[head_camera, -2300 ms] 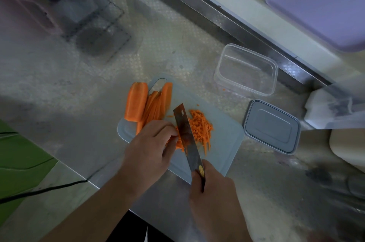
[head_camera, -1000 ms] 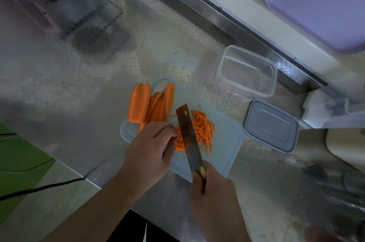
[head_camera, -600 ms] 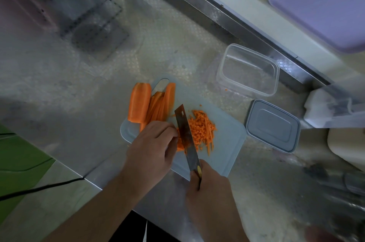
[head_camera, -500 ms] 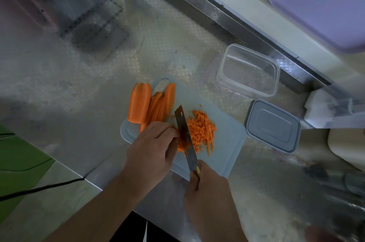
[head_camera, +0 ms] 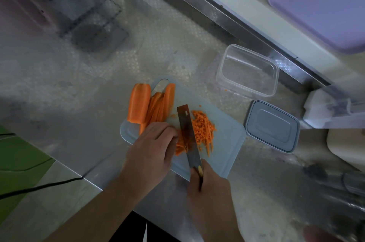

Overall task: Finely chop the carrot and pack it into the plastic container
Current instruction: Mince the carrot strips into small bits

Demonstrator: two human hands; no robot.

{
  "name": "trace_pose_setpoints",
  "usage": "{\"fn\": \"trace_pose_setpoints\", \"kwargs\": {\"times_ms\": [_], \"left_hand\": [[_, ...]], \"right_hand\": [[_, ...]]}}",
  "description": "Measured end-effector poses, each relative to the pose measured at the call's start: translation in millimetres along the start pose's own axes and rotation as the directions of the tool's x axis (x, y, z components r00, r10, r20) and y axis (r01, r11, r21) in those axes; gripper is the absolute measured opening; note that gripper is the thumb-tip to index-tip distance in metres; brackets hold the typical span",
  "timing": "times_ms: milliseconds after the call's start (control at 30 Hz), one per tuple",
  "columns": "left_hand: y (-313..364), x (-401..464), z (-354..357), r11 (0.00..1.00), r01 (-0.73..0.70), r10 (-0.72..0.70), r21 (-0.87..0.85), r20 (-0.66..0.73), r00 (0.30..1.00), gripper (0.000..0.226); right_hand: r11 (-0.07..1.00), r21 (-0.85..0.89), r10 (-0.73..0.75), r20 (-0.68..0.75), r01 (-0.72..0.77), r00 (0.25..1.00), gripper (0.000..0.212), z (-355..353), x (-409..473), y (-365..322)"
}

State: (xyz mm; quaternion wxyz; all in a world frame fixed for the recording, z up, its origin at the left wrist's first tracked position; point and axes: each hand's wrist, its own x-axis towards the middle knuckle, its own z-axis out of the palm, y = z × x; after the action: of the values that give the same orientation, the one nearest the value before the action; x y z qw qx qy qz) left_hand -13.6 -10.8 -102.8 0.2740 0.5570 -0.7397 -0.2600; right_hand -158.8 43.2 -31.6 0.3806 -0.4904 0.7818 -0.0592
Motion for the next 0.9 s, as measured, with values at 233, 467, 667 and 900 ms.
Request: {"fn": "trace_pose_setpoints", "kwargs": {"times_ms": [233, 467, 667, 900], "left_hand": [[0.4, -1.6, -3.7, 1.0, 0.006, -0.006, 0.027, -0.001, 1.0, 0.011], [-2.0, -1.2, -0.5, 0.999, -0.005, 0.005, 0.041, -0.012, 1.0, 0.006], [-3.5, -0.5, 0.8, 0.999, -0.014, 0.015, 0.033, -0.027, 1.0, 0.004], [-4.5, 1.4, 2.1, 0.999, -0.017, 0.018, 0.033, -0.035, 0.999, 0.003]], "right_hand": [[1.0, -0.029, 0.008, 0.038, -0.007, 0.999, 0.012, -7.7, -7.0, 0.7], [0.998, -0.06, 0.016, 0.061, -0.012, 0.998, 0.013, -6.0, -6.9, -3.4], [0.996, -0.085, 0.006, 0.087, 0.001, 0.996, 0.013, -7.0, -5.1, -5.7], [0.99, -0.143, 0.013, 0.116, 0.004, 0.993, 0.013, -8.6, -0.9, -9.8]]}}
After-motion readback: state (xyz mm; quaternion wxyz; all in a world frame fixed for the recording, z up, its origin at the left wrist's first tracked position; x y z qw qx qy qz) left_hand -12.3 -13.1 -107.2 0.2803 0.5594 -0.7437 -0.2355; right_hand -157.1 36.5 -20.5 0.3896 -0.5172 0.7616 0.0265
